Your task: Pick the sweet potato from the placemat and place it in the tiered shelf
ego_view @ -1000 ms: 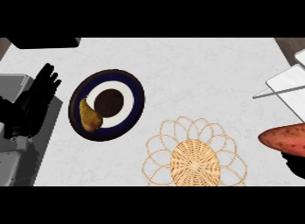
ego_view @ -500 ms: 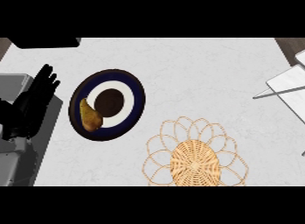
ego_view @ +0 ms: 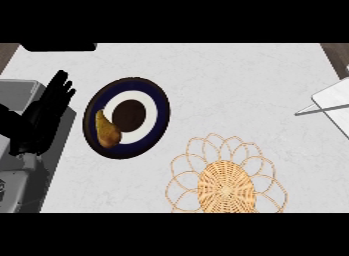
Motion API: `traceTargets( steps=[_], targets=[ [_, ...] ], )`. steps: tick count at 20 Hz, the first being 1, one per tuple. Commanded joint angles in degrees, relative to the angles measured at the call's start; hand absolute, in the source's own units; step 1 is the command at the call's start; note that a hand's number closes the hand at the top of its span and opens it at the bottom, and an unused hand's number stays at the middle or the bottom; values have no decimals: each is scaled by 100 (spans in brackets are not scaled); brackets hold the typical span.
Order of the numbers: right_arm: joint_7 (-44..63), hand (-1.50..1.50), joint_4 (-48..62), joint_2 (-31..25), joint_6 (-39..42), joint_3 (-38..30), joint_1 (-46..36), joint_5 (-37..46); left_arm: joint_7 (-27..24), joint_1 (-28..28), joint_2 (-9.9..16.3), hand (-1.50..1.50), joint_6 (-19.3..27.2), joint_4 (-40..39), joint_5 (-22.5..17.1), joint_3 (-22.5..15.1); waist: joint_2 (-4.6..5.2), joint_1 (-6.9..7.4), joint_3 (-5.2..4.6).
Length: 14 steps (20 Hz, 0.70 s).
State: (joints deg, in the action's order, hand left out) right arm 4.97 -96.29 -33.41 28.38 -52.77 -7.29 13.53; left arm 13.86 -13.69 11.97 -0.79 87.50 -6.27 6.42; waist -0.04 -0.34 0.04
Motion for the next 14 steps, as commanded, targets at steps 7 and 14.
traceTargets(
  steps=[7, 14],
  targets=[
    [-933, -150, 2275, -572, -1483, 36, -677, 674, -120, 28, 32, 0, -91, 0, 60, 34, 20, 81, 0],
    [-1789, -150, 3819, -1507, -1518, -236, -1211, 111, -271, -175, 28, 0, -84, -345, 63, 166, 18, 53, -1]
  ],
)
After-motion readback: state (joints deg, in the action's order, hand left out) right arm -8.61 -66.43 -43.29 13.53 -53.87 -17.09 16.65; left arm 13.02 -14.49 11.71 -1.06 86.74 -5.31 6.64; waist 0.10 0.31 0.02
